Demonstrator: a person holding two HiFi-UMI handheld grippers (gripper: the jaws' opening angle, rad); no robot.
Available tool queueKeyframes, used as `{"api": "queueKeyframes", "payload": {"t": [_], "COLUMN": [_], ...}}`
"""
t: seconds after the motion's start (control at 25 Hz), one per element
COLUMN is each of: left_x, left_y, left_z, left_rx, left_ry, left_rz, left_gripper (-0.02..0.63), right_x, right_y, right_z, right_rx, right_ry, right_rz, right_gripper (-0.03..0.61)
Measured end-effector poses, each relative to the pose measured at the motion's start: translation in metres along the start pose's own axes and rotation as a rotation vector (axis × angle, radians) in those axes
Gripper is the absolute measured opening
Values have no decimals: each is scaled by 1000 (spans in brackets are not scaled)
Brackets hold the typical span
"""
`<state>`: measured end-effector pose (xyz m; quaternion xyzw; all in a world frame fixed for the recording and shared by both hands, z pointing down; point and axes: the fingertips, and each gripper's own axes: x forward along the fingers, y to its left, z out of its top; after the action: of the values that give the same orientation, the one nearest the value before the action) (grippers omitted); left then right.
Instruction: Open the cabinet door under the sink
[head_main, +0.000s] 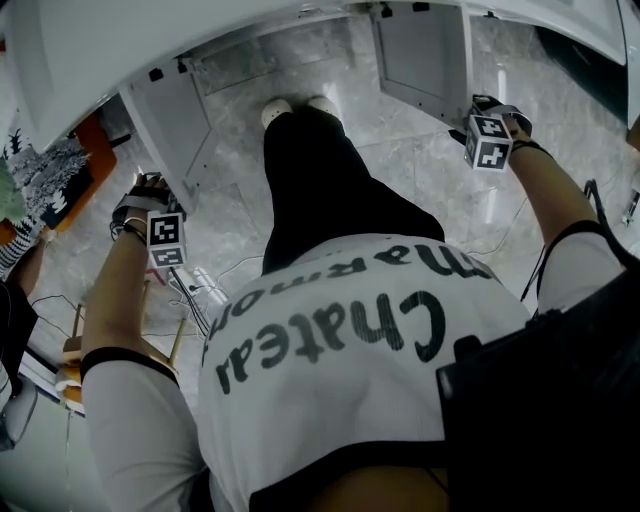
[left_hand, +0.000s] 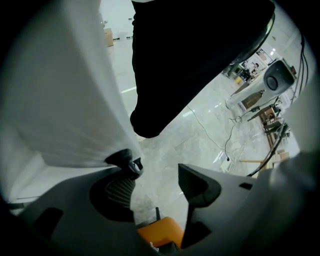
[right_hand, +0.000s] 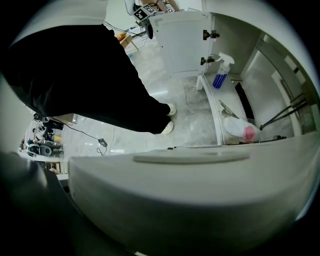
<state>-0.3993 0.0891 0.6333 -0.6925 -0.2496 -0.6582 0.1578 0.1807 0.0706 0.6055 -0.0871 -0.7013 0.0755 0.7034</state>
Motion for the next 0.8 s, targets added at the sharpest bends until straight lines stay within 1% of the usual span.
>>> {"api": "queueKeyframes", "payload": {"t": [0.16,0.2,0.36,0.44,0.48,0.52,0.6,0.72,0.76,0.8], "left_x": [-1,-1,0,0,1,2,3,7,7,7], "left_y": [-2,-4,-4,-3,-3,-3,-2,0,-1,-2], "left_z": [-2,-3,-2,-3,-2,-1,2,2,0,-3], "left_rx": [49,49,-1,-28,-56,-97,-215,-461,-527,-574], "left_ry": [4,3,1,2,-1,-5,-21,-35,-29,-20], "left_rz": [-53,-60,-47,-28,-12,6,41,46,47,57], "left_gripper": [252,259,262,262,262,262,262,262,262,262], "right_x": [-1,-1,-1,0,1,1,1,0,1,1], "right_y": [0,1,2,2,2,2,2,1,0,0], "right_z": [-3,-4,-5,-6,-7,-8,-10,-13,-14,-15], "right_rx": [0,5,13,16,18,18,13,14,28,53], "right_ry": [14,18,24,26,29,32,37,52,58,59], "right_rz": [16,22,36,37,37,37,35,25,19,12], "right_gripper": [197,203,215,218,218,219,219,219,219,219]}}
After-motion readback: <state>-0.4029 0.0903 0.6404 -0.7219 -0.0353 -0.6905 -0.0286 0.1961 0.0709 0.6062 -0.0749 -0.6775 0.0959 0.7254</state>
